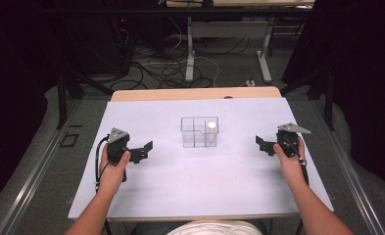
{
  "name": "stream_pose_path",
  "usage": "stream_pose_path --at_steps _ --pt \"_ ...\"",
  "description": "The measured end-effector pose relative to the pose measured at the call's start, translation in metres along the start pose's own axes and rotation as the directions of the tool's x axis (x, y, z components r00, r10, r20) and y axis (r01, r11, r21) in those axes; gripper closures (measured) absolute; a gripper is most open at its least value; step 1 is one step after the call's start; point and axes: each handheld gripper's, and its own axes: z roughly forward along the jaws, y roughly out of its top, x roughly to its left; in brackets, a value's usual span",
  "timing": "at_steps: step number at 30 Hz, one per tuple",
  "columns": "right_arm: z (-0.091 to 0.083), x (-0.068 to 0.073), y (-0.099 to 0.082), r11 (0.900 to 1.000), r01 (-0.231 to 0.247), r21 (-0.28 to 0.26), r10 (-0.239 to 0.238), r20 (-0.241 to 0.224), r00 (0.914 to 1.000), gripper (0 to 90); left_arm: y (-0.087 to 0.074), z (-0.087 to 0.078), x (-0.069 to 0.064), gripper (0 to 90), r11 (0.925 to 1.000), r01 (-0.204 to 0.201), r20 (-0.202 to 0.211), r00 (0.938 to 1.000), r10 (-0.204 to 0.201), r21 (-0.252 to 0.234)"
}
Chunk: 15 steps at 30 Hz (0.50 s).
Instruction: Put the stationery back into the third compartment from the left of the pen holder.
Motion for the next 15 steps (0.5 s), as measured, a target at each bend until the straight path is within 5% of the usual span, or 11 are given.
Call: stream_pose_path --at_steps 15 --pt "0.0033 -0.0077 -0.0046 0.9994 -0.021 0.028 0.020 0.018 0.9996 3.1 -0.0010 0.0023 -0.0009 0.4 0.9999 -0.011 0.000 0.9999 0.011 0.009"
